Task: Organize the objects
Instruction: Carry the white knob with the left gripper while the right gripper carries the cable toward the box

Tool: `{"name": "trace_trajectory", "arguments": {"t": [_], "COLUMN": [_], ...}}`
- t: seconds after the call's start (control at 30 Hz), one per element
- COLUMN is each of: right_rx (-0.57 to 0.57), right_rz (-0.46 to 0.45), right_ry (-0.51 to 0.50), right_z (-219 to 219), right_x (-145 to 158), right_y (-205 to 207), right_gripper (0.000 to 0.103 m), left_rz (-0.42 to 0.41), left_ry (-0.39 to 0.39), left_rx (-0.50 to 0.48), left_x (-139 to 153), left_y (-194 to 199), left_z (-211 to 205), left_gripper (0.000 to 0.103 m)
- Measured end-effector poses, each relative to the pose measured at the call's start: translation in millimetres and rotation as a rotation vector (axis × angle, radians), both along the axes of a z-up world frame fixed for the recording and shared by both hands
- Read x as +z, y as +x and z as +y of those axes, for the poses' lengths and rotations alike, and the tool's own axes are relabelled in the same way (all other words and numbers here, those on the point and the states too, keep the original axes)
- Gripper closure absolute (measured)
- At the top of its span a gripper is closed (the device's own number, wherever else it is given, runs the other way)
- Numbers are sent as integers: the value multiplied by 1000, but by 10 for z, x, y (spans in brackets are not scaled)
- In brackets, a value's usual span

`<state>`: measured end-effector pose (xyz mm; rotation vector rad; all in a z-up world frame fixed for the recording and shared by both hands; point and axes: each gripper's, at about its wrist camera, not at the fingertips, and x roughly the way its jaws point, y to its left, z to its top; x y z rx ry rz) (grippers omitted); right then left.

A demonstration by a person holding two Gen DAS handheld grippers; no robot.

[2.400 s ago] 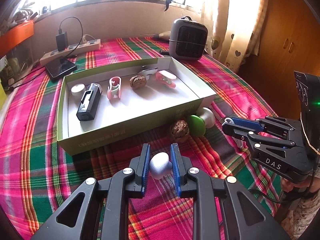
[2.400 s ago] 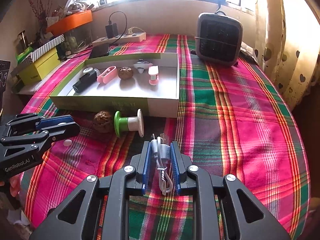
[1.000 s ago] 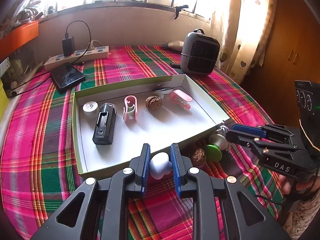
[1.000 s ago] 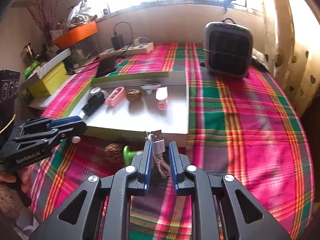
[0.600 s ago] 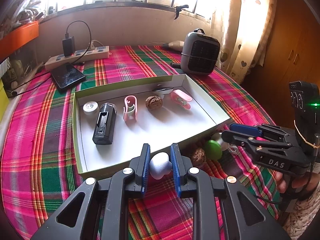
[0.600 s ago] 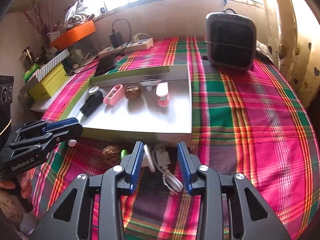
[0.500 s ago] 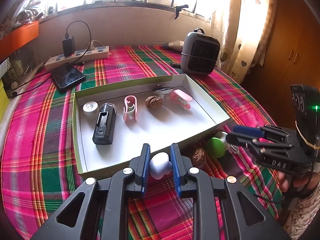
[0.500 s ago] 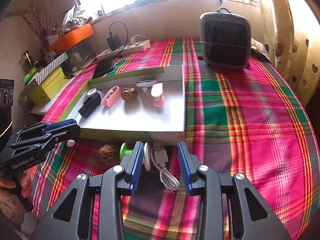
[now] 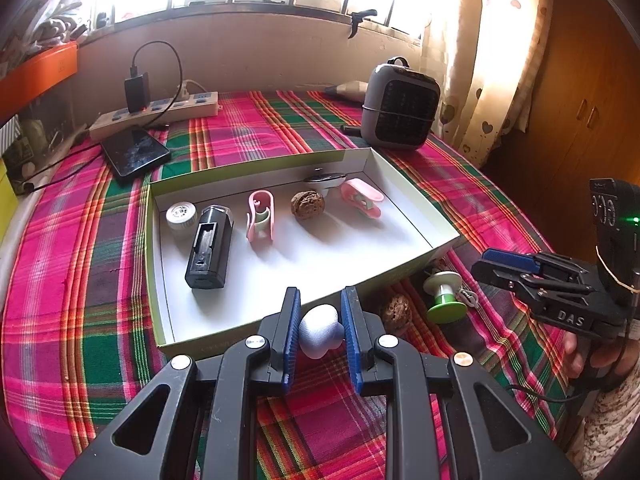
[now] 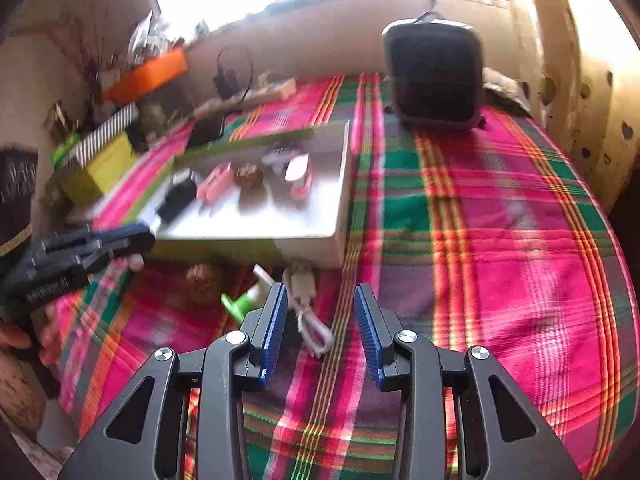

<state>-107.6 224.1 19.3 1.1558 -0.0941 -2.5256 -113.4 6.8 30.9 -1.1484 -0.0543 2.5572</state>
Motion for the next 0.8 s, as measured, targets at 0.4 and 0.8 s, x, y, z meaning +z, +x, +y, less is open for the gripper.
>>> {"name": "trace_trajectory", "arguments": {"t": [0.4,0.8], "right_rx": [60,39], "right_rz": [-5,-6], "right_ry": [123,216], "right_z": [-341,-448], "right_x": [-111,-205], "right_y": [-79,-116], "right_gripper": [67,67], "left_rz": [-1,-1], "left_ry": [2,2], "left_rx": [1,1], "left_x": [3,7], "left_y": [-1,-6], "left_z": [-2,-15], "left_gripper": [84,84]}}
